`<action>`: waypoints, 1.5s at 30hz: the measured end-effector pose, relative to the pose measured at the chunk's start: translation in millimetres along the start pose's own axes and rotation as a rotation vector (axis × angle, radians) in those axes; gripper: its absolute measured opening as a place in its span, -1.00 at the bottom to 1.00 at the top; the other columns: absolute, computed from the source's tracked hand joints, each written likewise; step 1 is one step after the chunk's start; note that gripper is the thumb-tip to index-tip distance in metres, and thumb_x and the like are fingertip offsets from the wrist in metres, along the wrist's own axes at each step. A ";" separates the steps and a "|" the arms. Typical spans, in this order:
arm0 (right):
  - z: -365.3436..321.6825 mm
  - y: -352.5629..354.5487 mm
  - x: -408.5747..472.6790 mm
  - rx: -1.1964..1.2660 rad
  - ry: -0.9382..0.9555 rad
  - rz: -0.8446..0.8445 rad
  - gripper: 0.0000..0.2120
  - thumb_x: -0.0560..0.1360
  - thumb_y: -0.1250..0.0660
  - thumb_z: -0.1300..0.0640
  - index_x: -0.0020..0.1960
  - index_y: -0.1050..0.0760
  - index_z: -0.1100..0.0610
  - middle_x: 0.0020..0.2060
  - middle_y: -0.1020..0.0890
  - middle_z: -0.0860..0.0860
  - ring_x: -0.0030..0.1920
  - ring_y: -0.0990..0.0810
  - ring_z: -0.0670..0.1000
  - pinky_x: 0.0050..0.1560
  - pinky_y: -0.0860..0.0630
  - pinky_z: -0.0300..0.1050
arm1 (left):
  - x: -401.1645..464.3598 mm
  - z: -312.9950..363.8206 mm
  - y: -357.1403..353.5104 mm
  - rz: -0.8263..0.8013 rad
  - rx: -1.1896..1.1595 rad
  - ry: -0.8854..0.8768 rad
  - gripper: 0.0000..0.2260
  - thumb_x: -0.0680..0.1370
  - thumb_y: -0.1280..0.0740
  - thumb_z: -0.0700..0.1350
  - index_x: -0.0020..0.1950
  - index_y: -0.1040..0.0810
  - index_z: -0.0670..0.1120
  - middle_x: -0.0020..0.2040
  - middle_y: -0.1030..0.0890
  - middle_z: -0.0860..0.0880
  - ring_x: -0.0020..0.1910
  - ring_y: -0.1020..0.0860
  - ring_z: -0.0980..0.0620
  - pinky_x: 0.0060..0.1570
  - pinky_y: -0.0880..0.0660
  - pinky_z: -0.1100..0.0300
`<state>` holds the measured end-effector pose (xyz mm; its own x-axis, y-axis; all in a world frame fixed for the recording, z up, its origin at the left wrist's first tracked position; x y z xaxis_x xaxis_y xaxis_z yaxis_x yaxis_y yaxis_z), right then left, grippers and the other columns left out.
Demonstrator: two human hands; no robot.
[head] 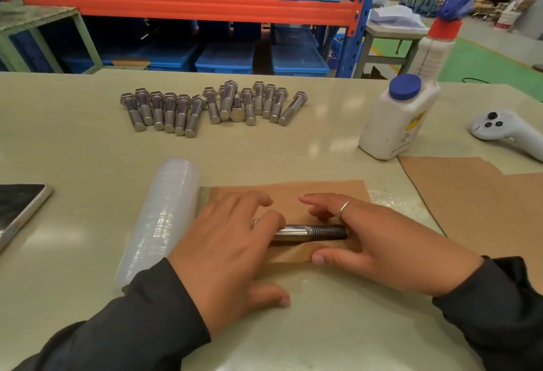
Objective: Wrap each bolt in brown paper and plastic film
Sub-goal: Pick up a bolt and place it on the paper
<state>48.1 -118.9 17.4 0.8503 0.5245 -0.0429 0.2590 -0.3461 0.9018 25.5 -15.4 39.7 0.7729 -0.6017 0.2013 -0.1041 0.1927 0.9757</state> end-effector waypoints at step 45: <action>90.4 41.0 -0.7 0.019 -0.464 0.367 -0.60 0.56 -0.21 -0.01 0.38 -0.31 -0.03 0.21 -0.48 -0.01 0.16 -0.45 -0.01 0.09 -0.35 -0.18 | 9.0 -0.4 6.7 0.275 0.092 0.053 -0.68 0.48 -0.13 -0.05 -0.24 -0.66 -0.07 -0.31 -0.58 0.02 -0.30 -0.56 -0.04 -0.18 -0.28 0.13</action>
<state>99.6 -203.8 15.5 0.9962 -0.0257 0.0831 -0.0857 -0.4566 0.8856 32.0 -19.2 48.0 0.7392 -0.4951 0.4565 -0.3682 0.2705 0.8895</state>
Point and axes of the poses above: each hand's wrist, its own x-axis towards the middle knuckle, its own y-axis out of the back of the hand, z = x × y, the point moved 10 cm from there along x, towards the middle knuckle
